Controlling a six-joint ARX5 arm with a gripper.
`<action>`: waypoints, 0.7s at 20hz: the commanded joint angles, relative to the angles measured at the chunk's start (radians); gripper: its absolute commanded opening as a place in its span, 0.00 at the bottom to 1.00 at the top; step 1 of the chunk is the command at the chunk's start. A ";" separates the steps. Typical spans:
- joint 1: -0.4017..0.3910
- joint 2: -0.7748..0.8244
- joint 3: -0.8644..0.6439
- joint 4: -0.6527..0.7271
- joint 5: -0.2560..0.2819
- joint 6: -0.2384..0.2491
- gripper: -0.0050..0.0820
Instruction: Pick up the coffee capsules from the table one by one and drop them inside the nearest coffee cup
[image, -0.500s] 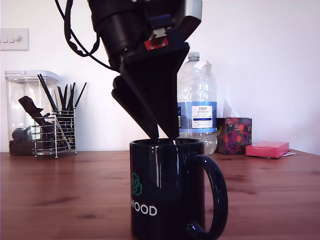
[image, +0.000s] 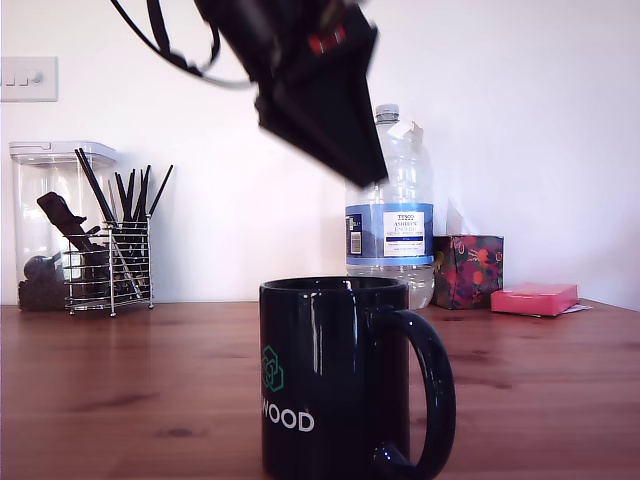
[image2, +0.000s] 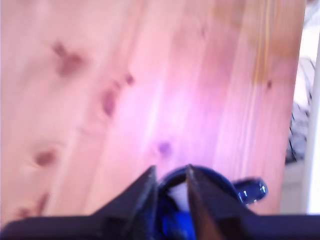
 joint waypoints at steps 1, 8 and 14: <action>0.031 -0.042 -0.052 0.056 0.012 -0.024 0.03; 0.184 -0.285 -0.335 0.373 -0.015 -0.152 0.03; 0.357 -0.488 -0.586 0.520 -0.051 -0.251 0.03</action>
